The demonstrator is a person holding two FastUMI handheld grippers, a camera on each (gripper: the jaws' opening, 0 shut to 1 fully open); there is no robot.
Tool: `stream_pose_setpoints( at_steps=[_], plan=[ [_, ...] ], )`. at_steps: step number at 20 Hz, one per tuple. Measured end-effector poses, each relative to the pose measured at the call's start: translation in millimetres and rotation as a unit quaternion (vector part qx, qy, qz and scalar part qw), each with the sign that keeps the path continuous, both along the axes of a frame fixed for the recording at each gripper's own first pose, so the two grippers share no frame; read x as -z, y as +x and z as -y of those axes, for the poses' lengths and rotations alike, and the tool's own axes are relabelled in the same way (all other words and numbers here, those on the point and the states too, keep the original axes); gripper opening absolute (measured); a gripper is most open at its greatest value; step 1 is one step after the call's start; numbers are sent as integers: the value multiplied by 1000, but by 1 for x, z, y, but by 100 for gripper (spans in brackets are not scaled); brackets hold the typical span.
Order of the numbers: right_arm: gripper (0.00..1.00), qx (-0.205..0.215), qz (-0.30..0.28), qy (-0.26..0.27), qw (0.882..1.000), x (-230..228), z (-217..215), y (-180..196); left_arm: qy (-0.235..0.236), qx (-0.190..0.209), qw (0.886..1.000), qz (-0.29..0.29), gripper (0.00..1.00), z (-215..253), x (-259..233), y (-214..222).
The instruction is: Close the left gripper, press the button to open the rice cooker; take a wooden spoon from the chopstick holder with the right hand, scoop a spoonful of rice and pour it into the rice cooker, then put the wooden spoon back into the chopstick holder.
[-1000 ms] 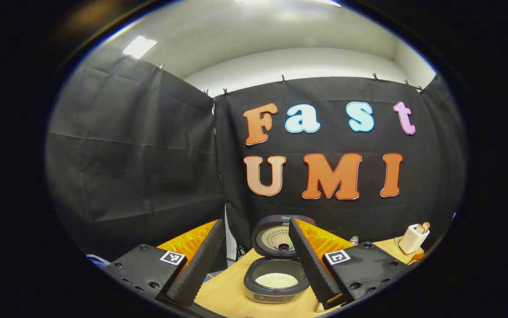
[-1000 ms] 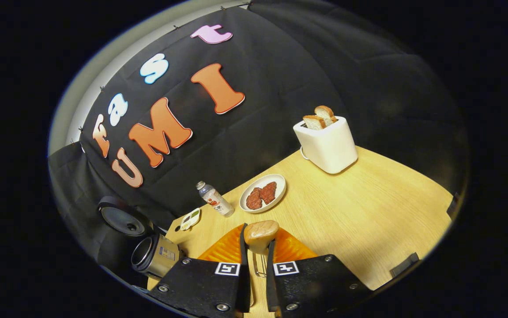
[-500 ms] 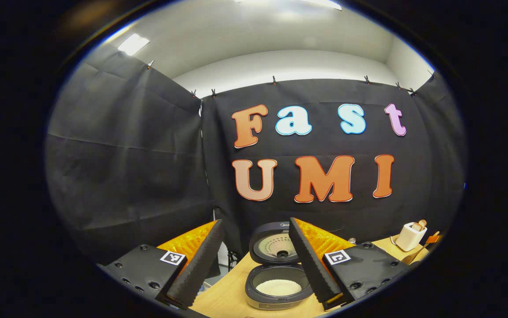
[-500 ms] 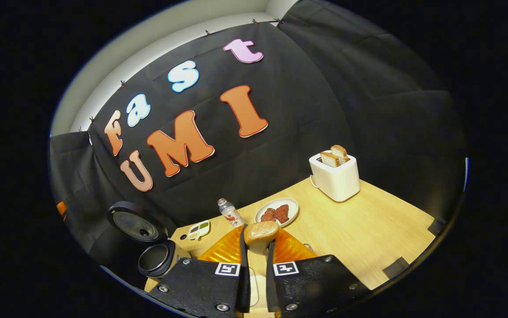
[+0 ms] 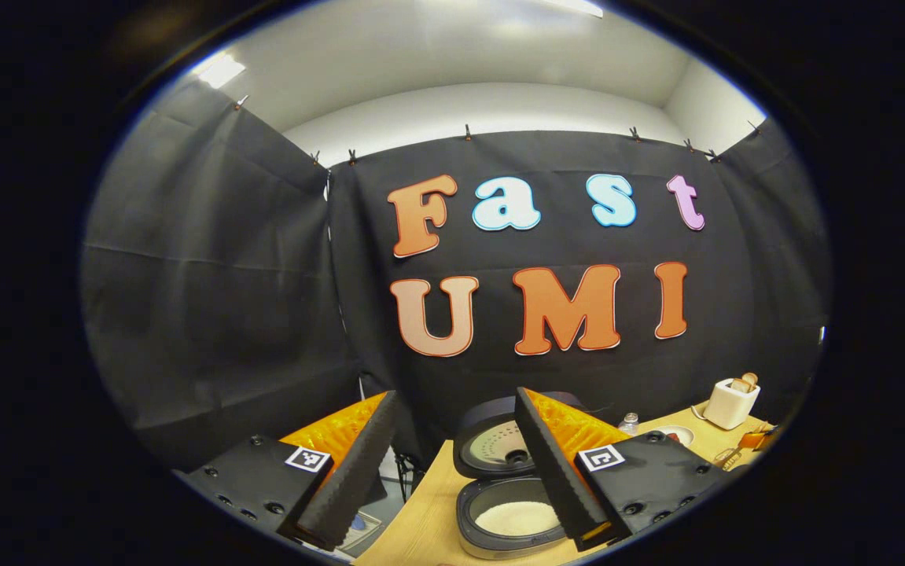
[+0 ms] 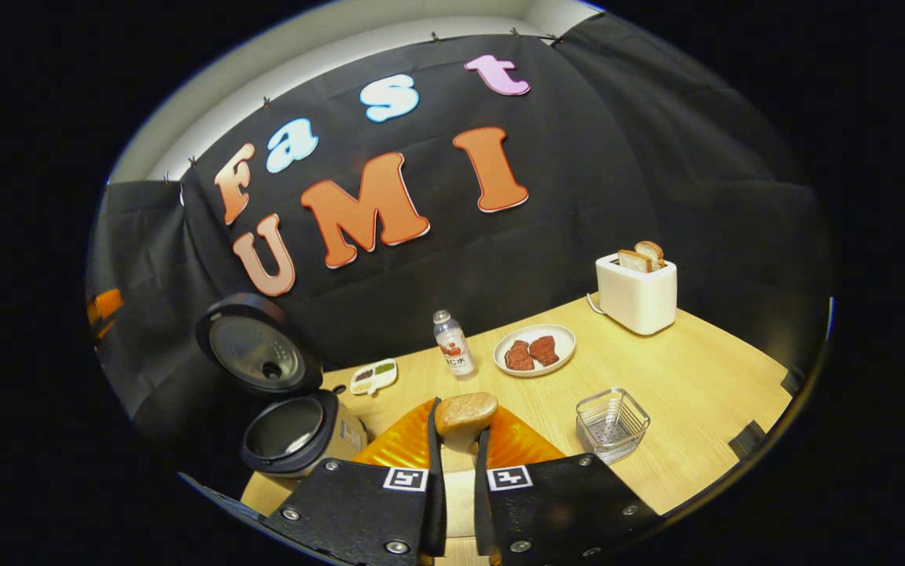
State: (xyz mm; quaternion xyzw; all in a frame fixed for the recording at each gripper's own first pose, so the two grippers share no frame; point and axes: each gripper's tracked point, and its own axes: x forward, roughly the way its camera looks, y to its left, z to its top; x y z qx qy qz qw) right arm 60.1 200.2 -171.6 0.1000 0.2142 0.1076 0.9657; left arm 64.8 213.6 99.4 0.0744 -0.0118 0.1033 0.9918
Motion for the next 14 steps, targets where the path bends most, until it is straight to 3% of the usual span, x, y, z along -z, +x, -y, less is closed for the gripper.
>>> stream_pose_setpoints(
  at_steps=[7,10,14],
  plan=[
    [13,-14,-31,-132,991,63,-18,-10,-9,18,1000,-9,99,-10,12,10],
    [14,-13,-56,-125,990,73,-21,-19,-8,18,1000,-16,97,-15,19,13],
    [13,-4,-81,-76,994,77,-28,-27,1,19,1000,-25,97,-21,23,16]
  ],
)
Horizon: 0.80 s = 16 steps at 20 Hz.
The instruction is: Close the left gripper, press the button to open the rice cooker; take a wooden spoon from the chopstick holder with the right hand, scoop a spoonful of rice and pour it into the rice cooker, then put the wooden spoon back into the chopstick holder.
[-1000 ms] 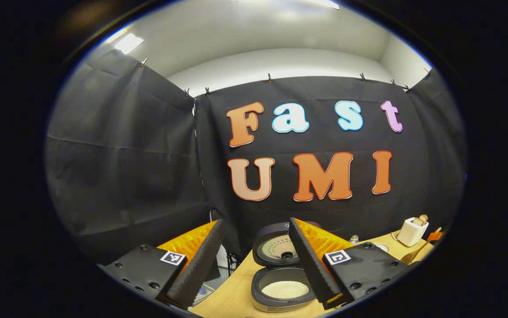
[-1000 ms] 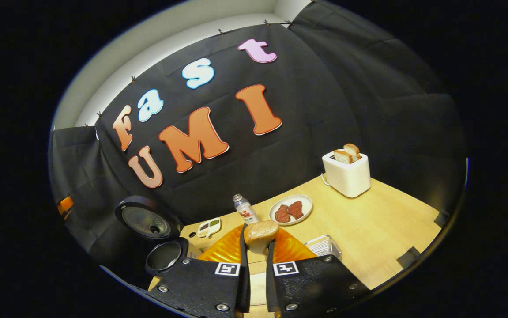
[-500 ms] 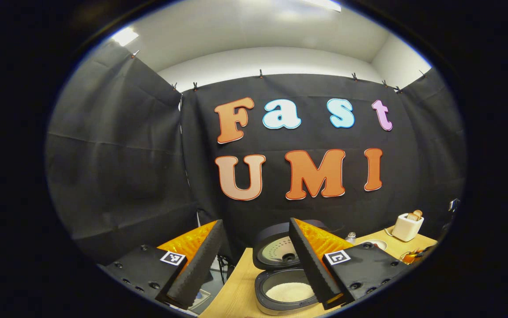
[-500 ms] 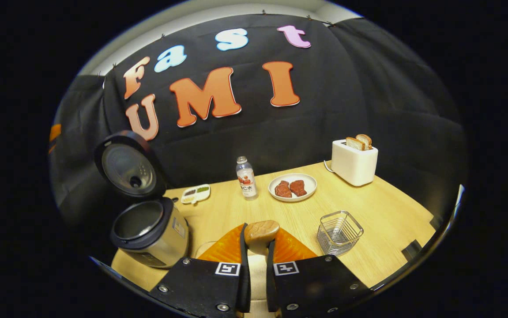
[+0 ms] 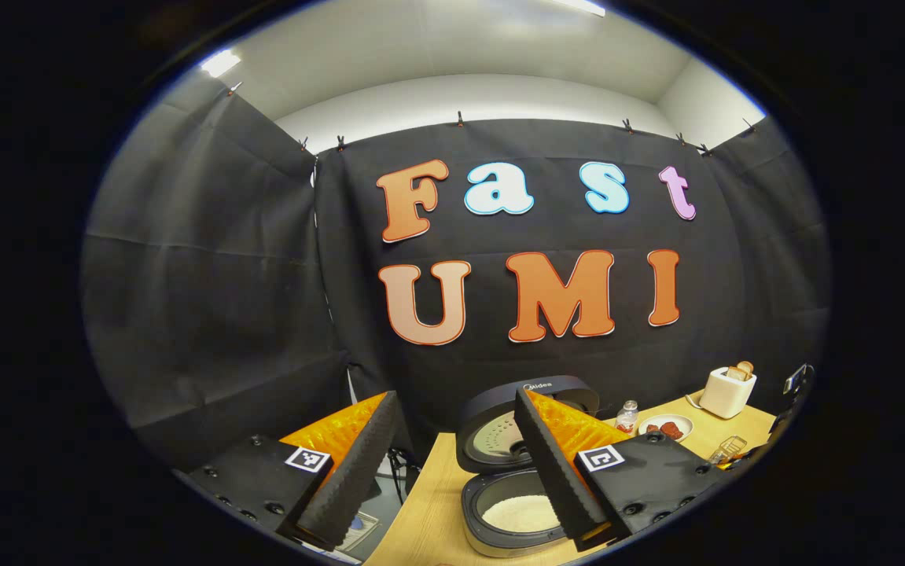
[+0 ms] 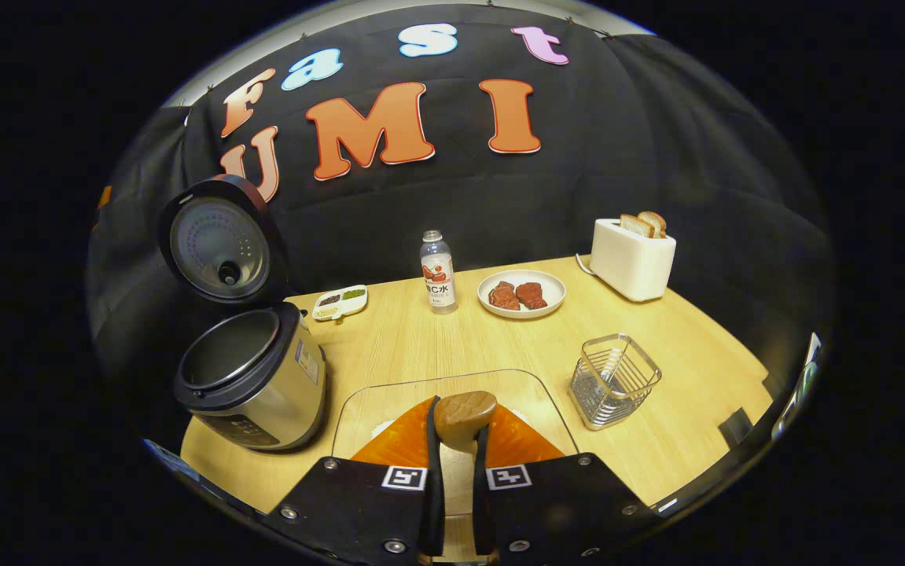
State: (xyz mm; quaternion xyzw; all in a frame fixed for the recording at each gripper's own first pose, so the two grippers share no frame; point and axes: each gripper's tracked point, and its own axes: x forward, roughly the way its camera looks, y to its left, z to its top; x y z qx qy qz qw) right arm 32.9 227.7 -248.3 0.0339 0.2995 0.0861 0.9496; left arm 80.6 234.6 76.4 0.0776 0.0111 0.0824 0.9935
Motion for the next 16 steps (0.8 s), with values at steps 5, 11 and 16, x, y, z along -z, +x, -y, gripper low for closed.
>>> stream_pose_setpoints(
  at_steps=[5,11,16],
  plan=[
    [13,14,-33,99,995,1,-27,-11,1,-2,1000,12,97,-5,-9,-2],
    [13,32,-41,169,984,4,-33,-7,7,-1,1000,10,97,-2,-6,-4],
    [13,62,-53,253,964,9,-26,1,-2,0,1000,6,99,3,-3,-3]
  ],
)
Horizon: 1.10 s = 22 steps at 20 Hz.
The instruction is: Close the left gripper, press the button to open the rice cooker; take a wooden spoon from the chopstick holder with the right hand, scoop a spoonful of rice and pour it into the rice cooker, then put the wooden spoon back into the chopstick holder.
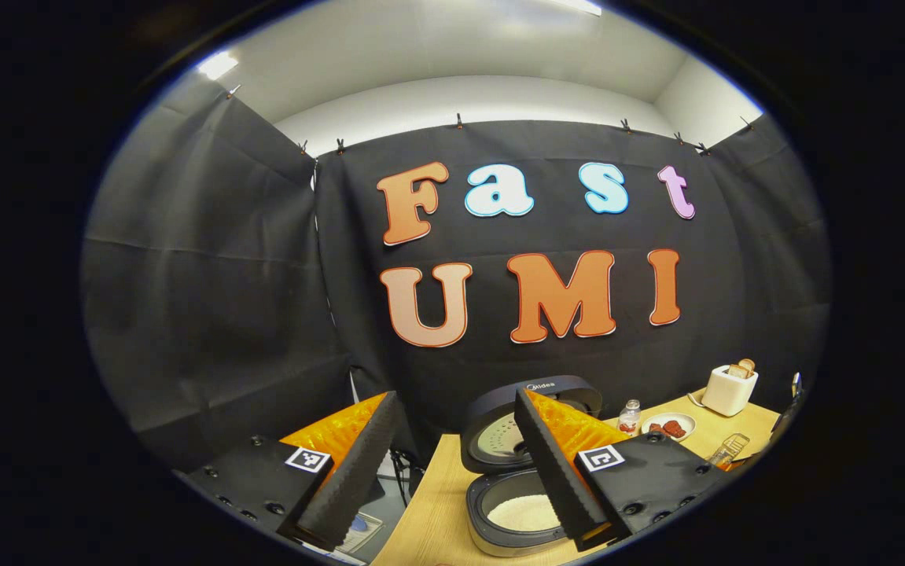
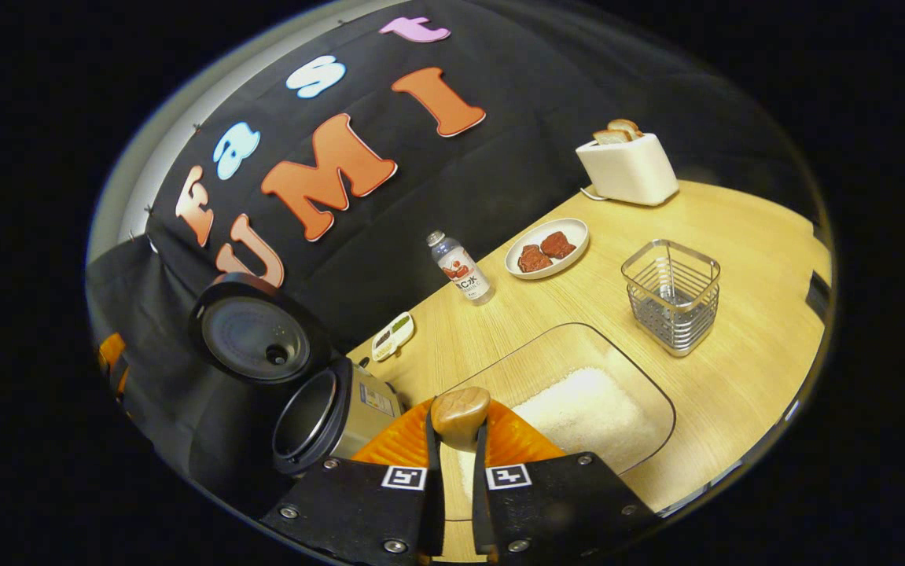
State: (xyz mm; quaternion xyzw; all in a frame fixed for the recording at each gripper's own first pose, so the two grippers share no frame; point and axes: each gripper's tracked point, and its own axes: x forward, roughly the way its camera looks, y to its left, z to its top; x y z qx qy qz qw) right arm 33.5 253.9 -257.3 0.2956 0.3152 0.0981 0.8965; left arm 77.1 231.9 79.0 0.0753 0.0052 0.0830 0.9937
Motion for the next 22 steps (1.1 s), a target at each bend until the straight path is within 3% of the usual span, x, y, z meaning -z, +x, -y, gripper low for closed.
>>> stream_pose_setpoints(
  at_steps=[5,10,14,15,16,22],
  plan=[
    [13,63,-52,128,988,13,15,5,-8,3,1000,1,99,6,0,0],
    [13,103,-73,204,971,14,29,1,-15,4,1000,-2,99,5,4,-5],
    [13,135,-86,238,958,9,49,0,-21,-4,1000,2,97,1,2,-7],
    [9,142,-84,243,956,7,53,1,-22,-4,1000,4,97,0,1,-8],
    [13,146,-81,247,954,5,57,1,-23,-5,1000,5,97,0,-1,-9],
    [13,162,-68,266,948,-27,72,-1,-28,1,1000,10,97,5,-1,-15]
  ],
)
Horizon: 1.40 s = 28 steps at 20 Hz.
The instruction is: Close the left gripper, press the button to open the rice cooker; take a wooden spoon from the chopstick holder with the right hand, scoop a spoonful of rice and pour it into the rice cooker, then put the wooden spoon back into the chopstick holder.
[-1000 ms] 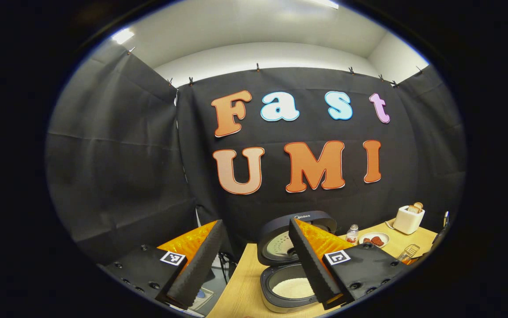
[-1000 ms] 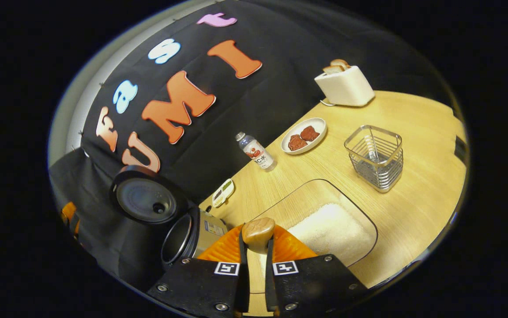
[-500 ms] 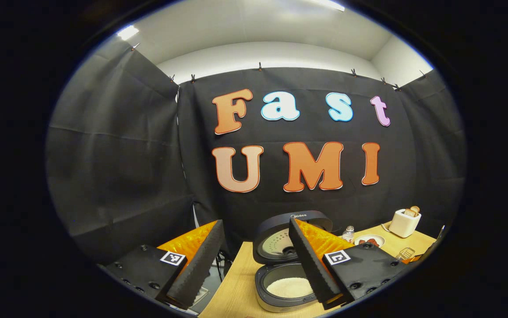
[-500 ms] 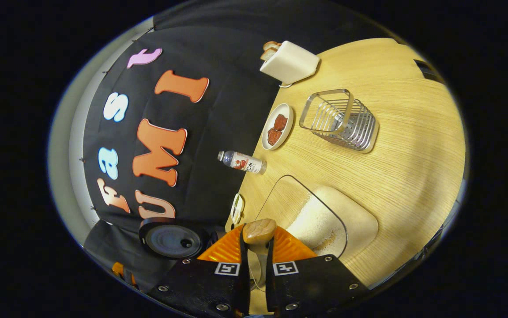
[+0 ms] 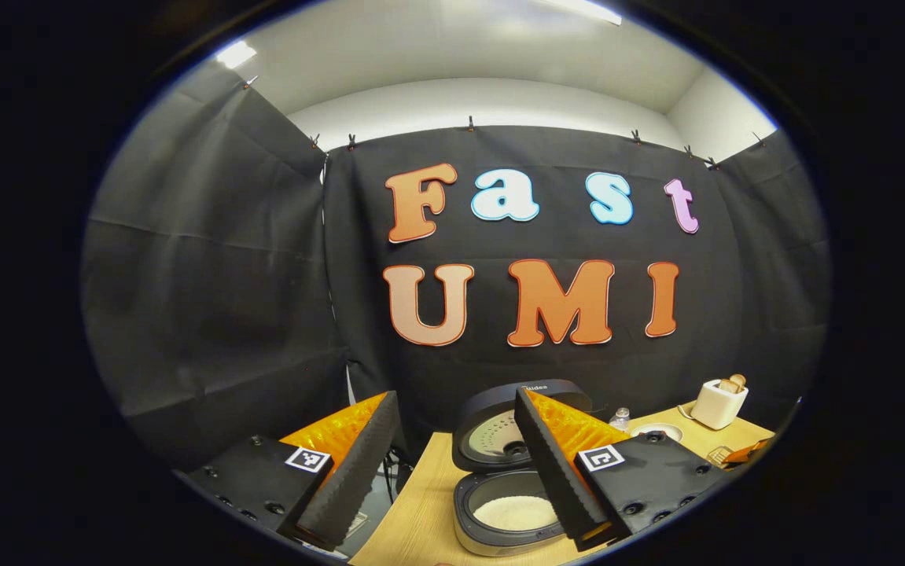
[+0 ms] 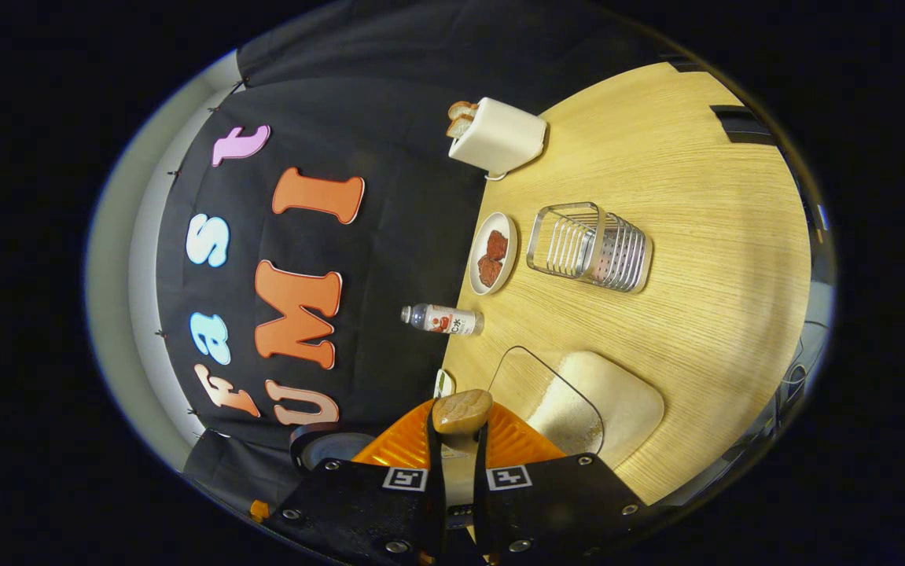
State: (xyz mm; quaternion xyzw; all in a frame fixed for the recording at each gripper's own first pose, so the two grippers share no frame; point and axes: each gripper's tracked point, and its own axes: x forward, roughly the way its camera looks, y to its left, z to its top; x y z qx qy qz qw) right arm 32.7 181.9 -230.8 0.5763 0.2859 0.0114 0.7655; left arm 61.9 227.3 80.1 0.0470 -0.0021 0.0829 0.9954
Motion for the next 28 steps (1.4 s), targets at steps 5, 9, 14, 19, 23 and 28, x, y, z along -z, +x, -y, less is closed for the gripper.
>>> stream_pose_setpoints(
  at_steps=[5,9,14,19,23,28],
  plan=[
    [13,11,3,21,1000,-23,-1,2,-10,11,1000,-1,99,3,4,-2],
    [13,20,7,41,999,-42,-6,9,-9,3,1000,-2,97,-2,5,-4],
    [13,14,22,57,998,-76,-22,19,-22,8,1000,3,100,-3,3,-10],
    [13,-16,41,69,997,-110,-63,37,-28,7,1000,1,100,-9,8,-18],
    [13,-49,54,77,994,-129,-107,51,-33,3,999,-3,97,-17,11,-25],
    [13,-85,55,69,992,-139,-158,63,-35,-7,999,-4,100,-27,11,-33]
  ],
)
